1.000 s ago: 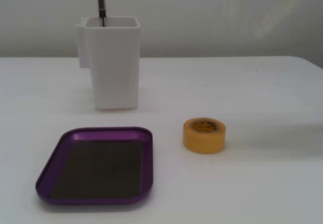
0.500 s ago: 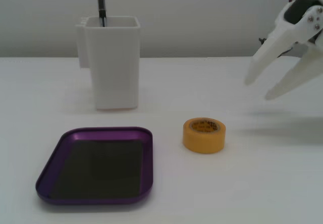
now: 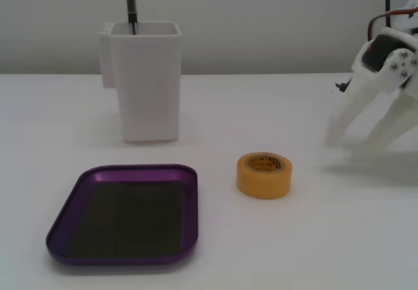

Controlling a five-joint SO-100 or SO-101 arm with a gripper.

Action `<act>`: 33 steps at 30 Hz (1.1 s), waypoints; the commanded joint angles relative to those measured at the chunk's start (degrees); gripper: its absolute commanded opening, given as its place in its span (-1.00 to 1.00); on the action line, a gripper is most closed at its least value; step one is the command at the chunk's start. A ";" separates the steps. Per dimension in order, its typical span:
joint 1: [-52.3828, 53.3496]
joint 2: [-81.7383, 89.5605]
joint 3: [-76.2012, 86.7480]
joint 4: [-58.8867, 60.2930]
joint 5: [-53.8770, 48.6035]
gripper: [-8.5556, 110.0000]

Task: Remove the yellow tape from the box.

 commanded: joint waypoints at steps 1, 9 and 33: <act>-0.18 2.55 0.44 -0.79 4.57 -0.85; -0.79 2.55 0.44 -0.97 6.15 -0.86; -0.70 2.55 0.44 -0.97 6.24 -0.86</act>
